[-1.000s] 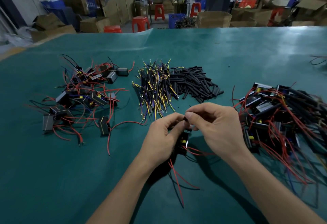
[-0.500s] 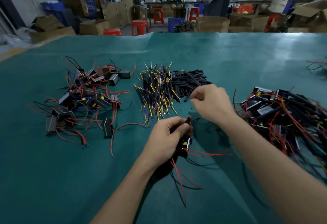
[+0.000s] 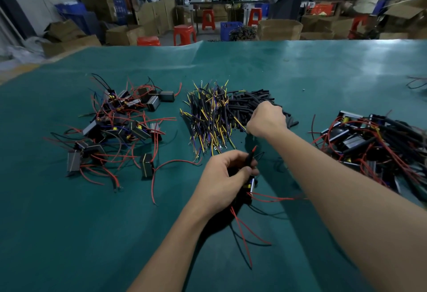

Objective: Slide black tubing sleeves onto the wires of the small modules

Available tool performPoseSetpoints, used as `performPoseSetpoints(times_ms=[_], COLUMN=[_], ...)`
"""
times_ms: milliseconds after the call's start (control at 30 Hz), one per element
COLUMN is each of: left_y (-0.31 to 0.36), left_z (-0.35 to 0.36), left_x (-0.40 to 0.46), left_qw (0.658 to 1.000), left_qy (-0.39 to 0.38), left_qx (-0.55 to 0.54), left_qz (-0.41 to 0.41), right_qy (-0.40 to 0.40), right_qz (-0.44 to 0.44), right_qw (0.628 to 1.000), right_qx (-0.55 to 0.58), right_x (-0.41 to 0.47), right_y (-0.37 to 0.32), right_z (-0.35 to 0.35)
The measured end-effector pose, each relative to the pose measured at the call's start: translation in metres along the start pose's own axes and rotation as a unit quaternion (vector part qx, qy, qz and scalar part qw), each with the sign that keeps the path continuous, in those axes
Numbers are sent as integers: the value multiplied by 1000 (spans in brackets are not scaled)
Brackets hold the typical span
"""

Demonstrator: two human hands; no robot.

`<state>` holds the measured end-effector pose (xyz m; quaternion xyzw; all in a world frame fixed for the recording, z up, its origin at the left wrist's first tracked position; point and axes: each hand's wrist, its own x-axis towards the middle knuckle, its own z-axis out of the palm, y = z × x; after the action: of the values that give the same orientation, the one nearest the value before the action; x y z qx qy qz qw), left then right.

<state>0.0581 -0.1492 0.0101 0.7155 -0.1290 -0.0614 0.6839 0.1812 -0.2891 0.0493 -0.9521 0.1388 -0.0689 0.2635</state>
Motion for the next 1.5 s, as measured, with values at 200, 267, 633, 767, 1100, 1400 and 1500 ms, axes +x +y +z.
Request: performPoseSetpoints(times_ms=[200,267,633,767,1100,1400,1500], left_y=[0,1,2,1,0,-3,-3], left_z=[0,0,-2,-2,-3,-7,-6], left_x=[0,-1,-1,-1,0,1,0], left_qw=[1000,1000,1000,1000,1000,1000,1000], left_qy=[-1,-1,-7,-3,-2,-11,-14], left_qx=[-3,-4,-7,9,15,23,16], left_qz=[-9,-9,-6,5,13,17,17], right_qy=[30,46,18,-70,-139,-117,-123], right_qz=[-59,-80,-9,40,35,43,65], right_qw=[998,995,1000,981,803,769,746], right_qx=[-17,-33,-7,175,578,627,651], right_x=[-1,0,2,-15,-99,-116,-116], right_y=[7,6,4,23,62,65,65], right_z=[4,5,-6,-22,-44,-34,-33])
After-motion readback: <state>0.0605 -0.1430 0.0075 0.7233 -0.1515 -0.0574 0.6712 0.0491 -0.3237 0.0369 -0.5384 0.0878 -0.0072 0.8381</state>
